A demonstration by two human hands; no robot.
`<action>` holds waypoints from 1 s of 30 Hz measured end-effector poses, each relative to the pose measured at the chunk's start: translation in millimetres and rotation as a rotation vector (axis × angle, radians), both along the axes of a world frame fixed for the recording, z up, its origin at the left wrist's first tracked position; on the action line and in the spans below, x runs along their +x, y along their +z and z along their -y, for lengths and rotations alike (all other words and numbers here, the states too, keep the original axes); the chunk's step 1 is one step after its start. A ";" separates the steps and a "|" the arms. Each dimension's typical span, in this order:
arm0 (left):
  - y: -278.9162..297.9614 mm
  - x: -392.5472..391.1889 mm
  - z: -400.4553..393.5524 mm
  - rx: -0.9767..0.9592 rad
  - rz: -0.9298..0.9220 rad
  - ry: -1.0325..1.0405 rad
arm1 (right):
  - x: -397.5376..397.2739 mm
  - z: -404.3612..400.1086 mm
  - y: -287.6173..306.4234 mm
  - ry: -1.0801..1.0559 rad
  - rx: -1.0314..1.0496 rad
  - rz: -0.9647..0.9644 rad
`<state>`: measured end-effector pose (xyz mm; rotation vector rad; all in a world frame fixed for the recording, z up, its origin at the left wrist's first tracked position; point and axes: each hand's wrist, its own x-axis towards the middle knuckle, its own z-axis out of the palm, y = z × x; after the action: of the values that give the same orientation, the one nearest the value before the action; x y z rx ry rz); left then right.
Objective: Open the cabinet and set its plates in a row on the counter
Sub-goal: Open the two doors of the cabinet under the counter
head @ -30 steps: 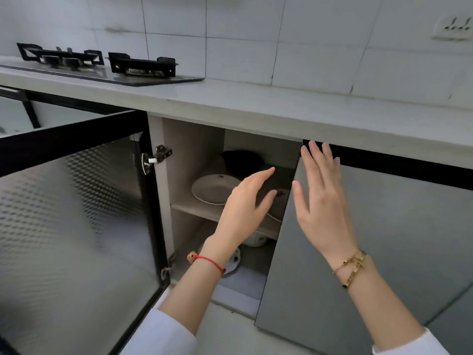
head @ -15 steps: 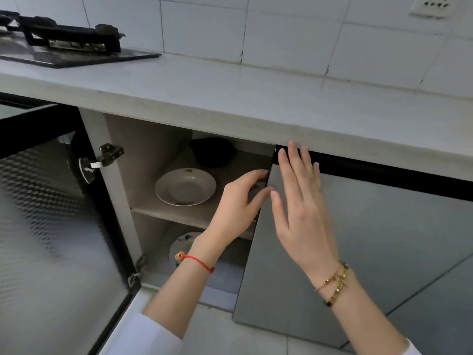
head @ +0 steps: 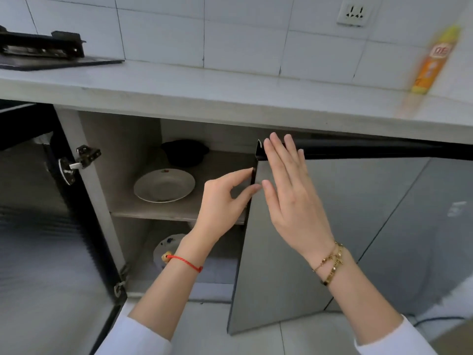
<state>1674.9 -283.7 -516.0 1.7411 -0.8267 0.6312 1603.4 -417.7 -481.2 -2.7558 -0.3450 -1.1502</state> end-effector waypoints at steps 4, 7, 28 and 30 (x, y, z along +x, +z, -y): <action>-2.6 -26.6 -3.5 -0.072 0.052 -0.085 | -36.5 -5.9 0.5 -0.022 0.020 0.008; -4.3 -49.3 -4.6 -0.095 0.094 -0.162 | -65.7 -8.7 0.0 -0.038 0.045 0.016; -18.4 -183.3 66.7 -0.054 0.173 -0.681 | -235.0 33.3 -1.6 -0.343 0.181 0.183; -18.8 -193.0 77.7 -0.029 0.181 -0.692 | -248.4 39.2 -0.8 -0.388 0.178 0.186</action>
<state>1481.8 -361.4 -534.8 1.2581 -1.4443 0.3246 1355.0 -457.0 -482.0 -2.6321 0.2780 -1.4476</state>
